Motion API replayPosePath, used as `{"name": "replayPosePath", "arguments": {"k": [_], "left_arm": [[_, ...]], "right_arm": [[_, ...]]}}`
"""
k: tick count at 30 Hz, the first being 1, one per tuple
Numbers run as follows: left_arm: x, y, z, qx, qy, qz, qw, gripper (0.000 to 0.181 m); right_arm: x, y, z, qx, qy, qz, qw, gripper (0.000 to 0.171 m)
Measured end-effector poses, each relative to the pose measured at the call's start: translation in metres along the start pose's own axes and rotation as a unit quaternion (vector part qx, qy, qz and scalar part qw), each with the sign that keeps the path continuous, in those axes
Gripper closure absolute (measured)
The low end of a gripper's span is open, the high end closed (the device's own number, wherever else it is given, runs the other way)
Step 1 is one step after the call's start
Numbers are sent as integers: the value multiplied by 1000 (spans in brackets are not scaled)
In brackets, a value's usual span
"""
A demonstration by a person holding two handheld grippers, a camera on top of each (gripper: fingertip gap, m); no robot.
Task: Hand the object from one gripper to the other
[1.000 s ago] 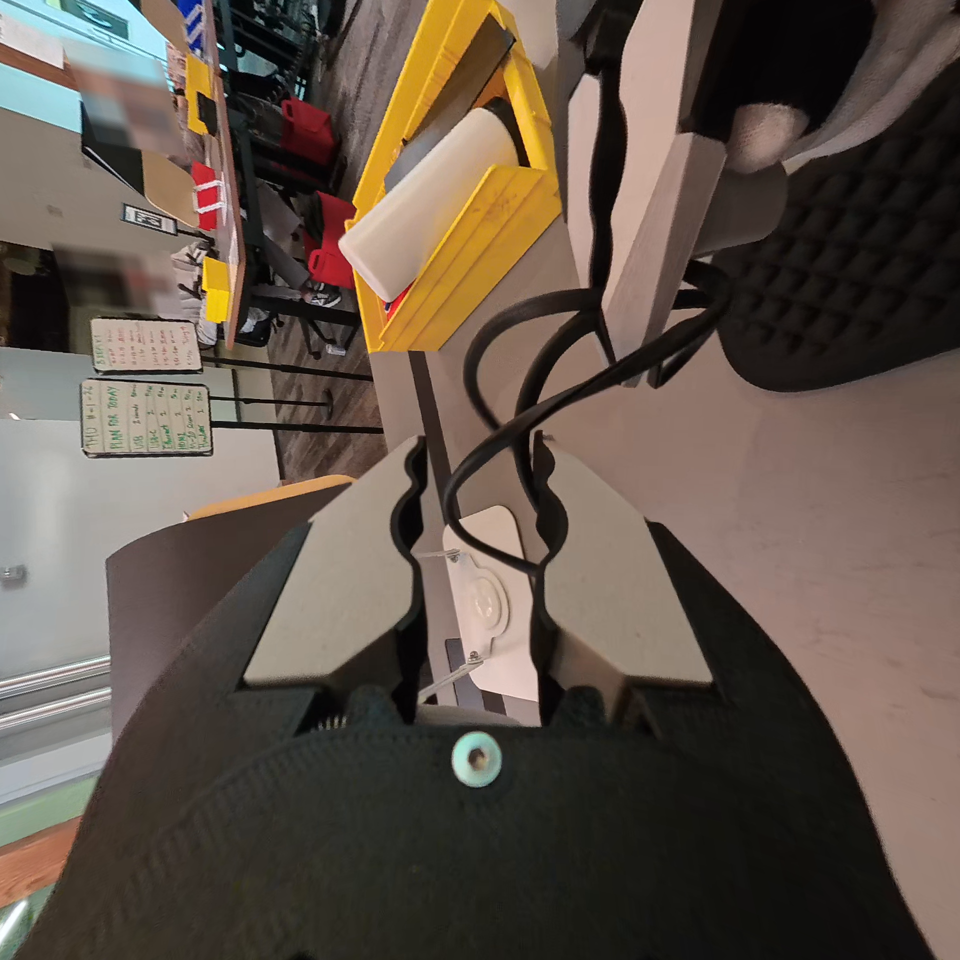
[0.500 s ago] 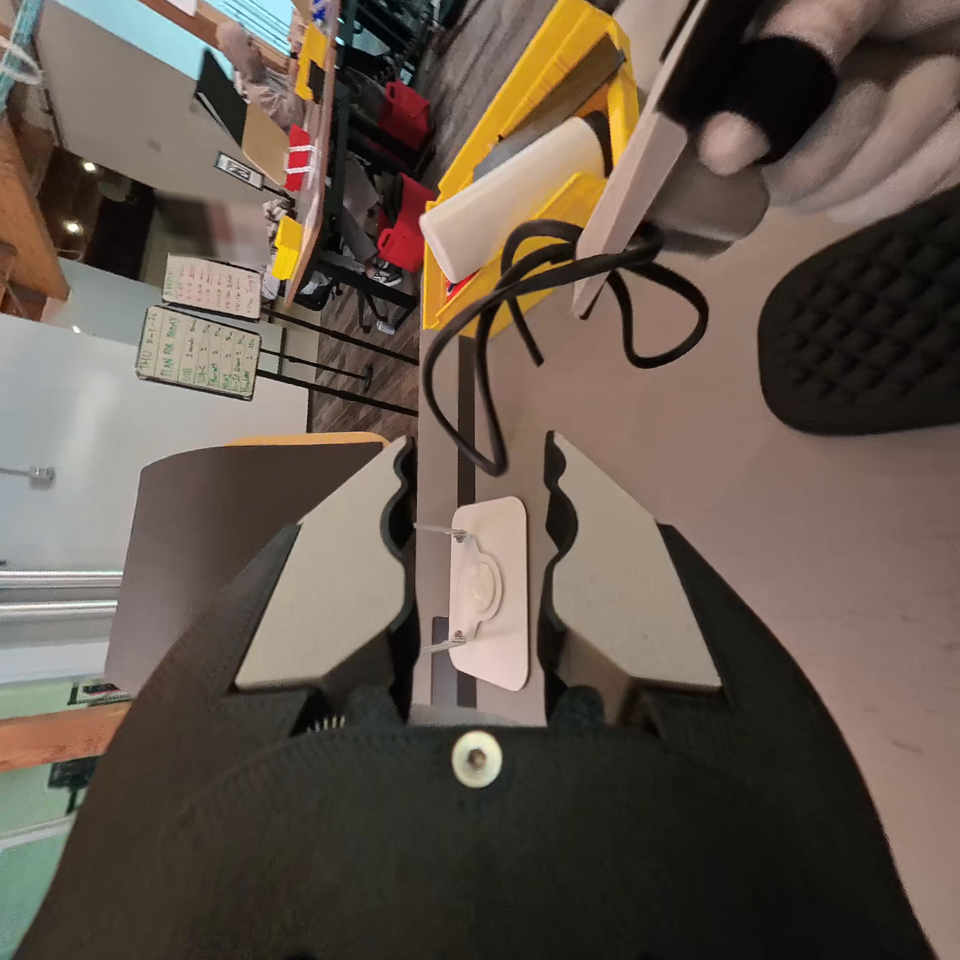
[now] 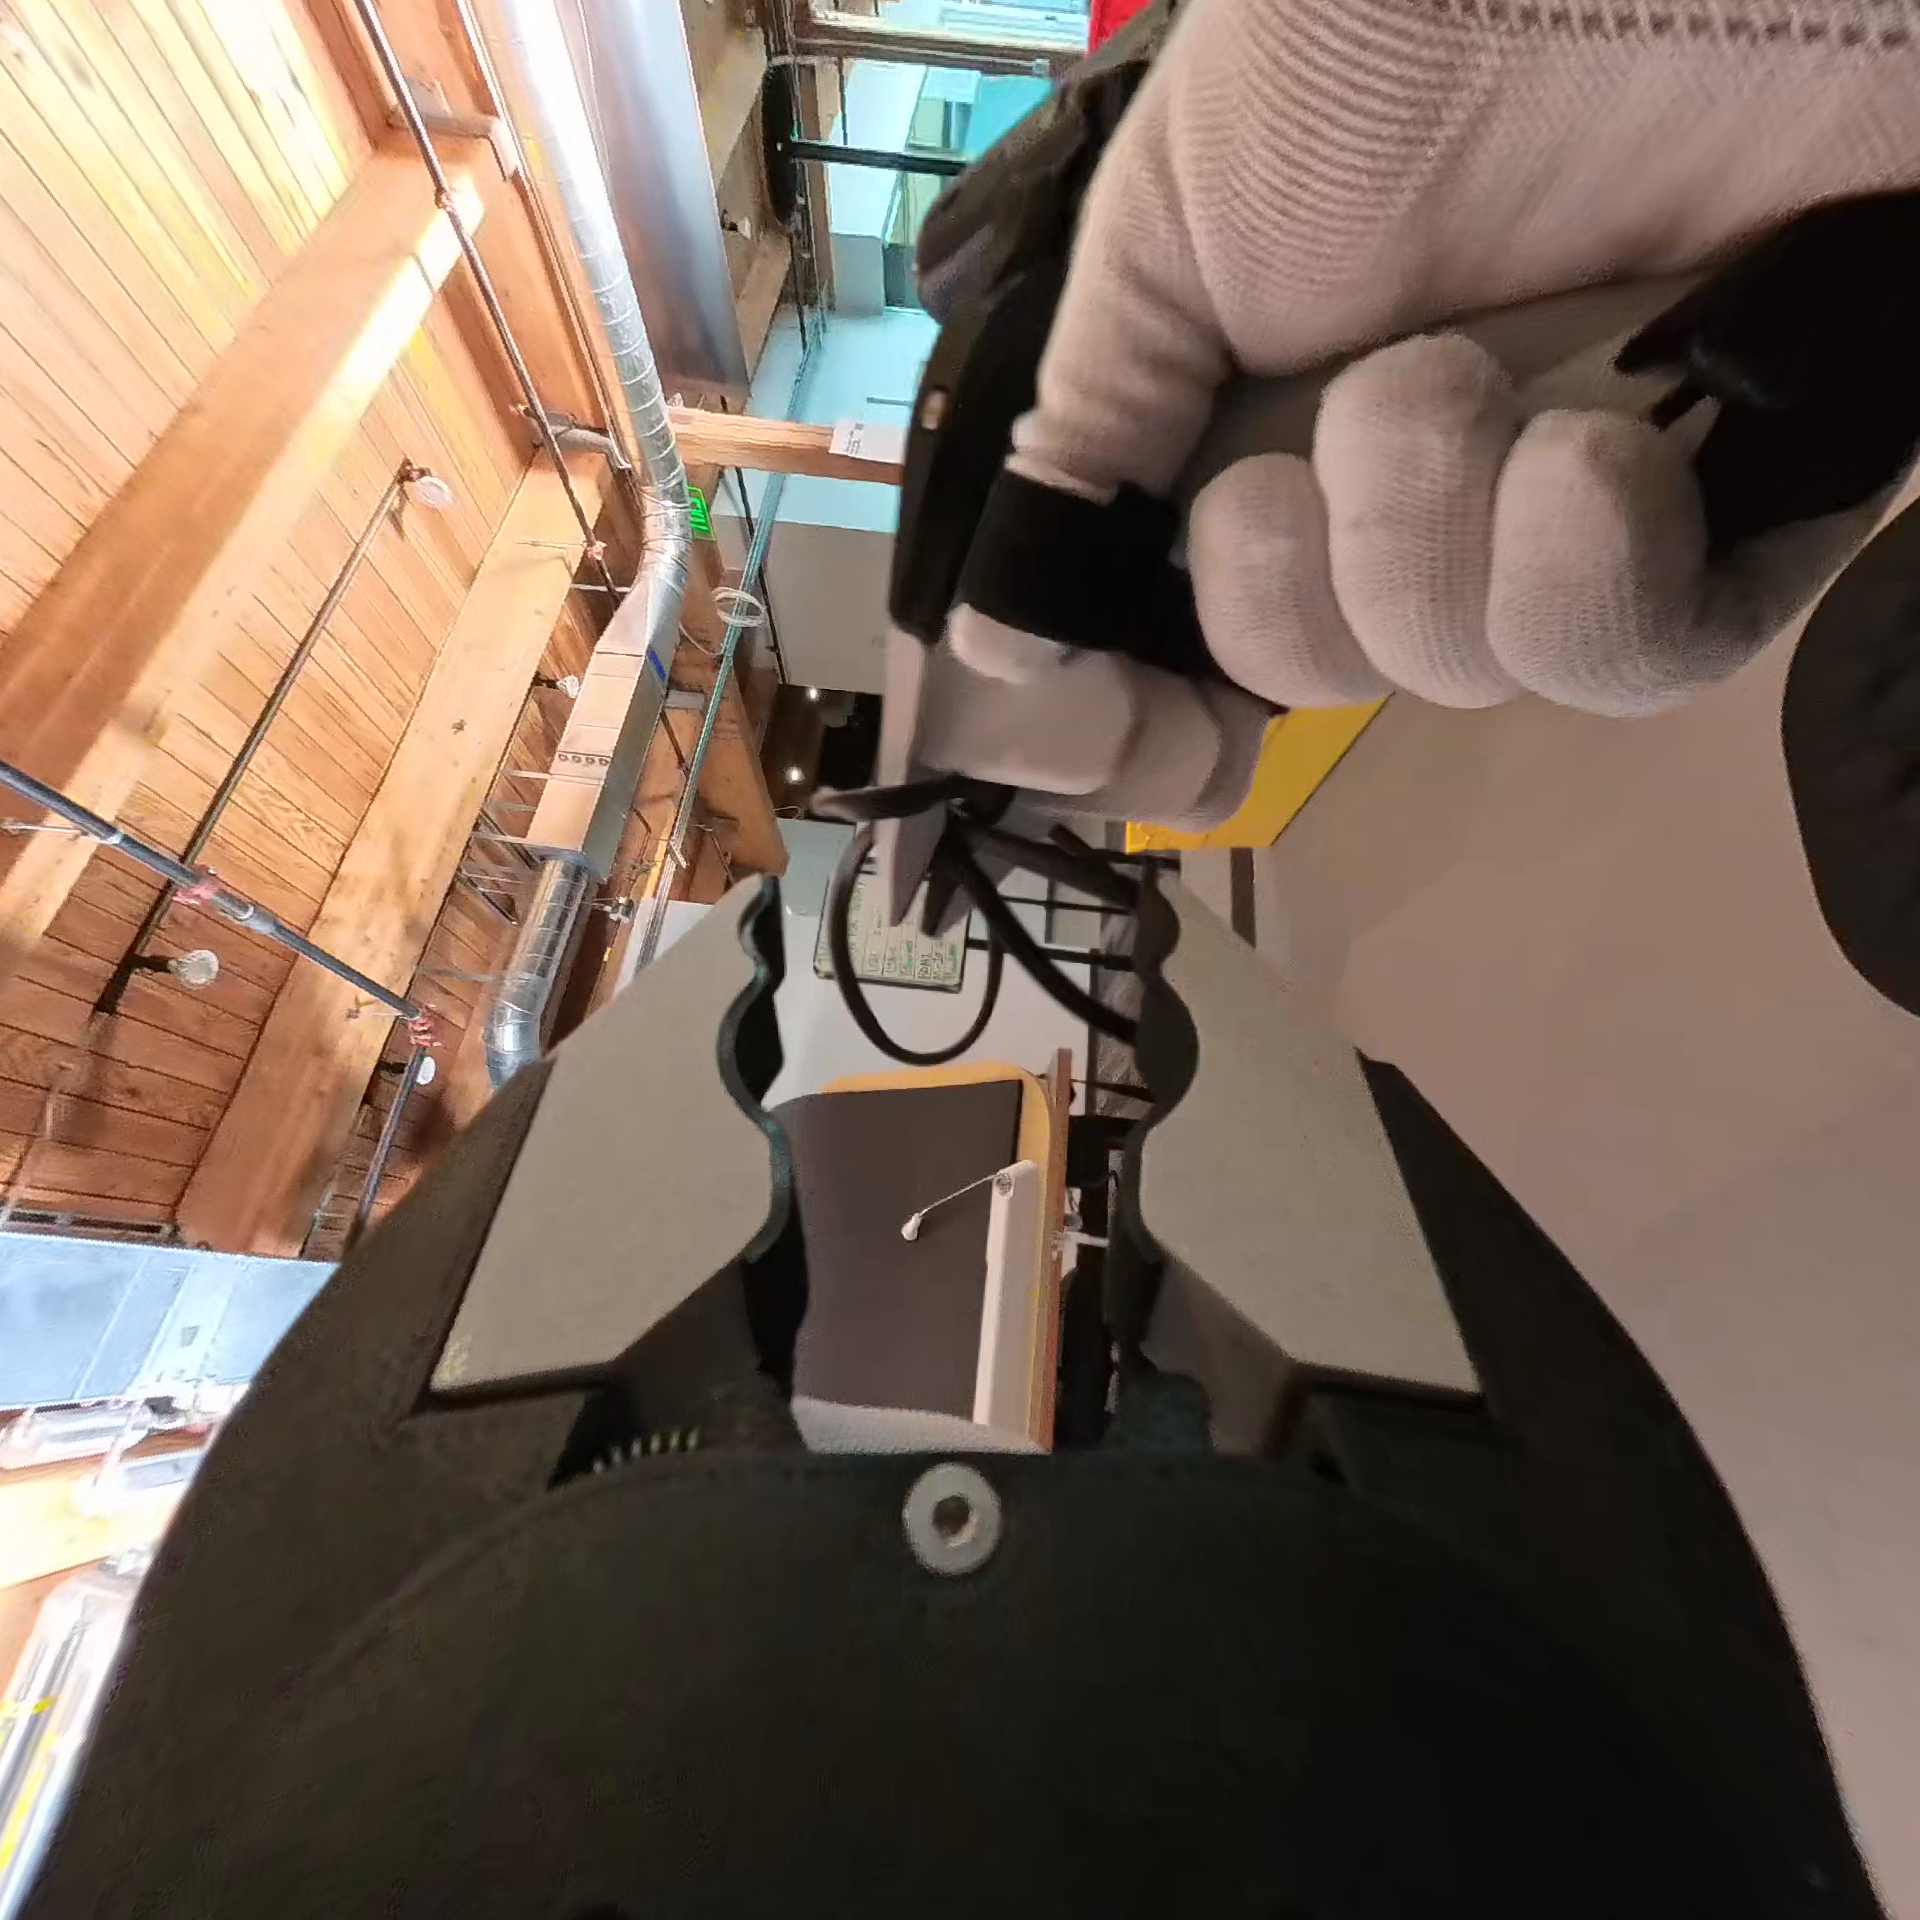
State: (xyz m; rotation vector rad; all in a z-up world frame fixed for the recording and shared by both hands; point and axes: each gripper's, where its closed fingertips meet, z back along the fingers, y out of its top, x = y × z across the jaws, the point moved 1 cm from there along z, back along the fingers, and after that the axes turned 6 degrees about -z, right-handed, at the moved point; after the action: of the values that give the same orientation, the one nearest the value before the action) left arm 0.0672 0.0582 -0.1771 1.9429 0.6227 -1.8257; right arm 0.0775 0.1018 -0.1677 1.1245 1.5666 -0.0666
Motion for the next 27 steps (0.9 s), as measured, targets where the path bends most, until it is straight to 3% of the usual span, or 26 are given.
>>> {"name": "replayPosePath", "arguments": {"k": [4,8,10,15,16,23,27], "left_arm": [[12,-2,-8,-16,-2,39,999,104],[16,-19,-16,-75,7,101,992,106],[16,-27,-19,-87,15,137,987,118],[16,-33,-21,-82,12,166,983,176],[15,-33,-20,-81,8,166,983,178],[-1,-17,-8,-35,17,38,999,178],[-1,4,-2,24,-24,-57,998,177]], "right_arm": [[-6,1,-3,13,12,-8,1000,170],[-12,0,-5,16,30,-19,999,169],[-13,0,-5,15,34,-22,999,168],[-11,2,-2,15,29,-15,999,169],[-9,3,-1,15,25,-13,999,170],[5,5,2,-1,-13,-1,1000,170],[13,-14,-4,-53,-18,-13,998,169]]}}
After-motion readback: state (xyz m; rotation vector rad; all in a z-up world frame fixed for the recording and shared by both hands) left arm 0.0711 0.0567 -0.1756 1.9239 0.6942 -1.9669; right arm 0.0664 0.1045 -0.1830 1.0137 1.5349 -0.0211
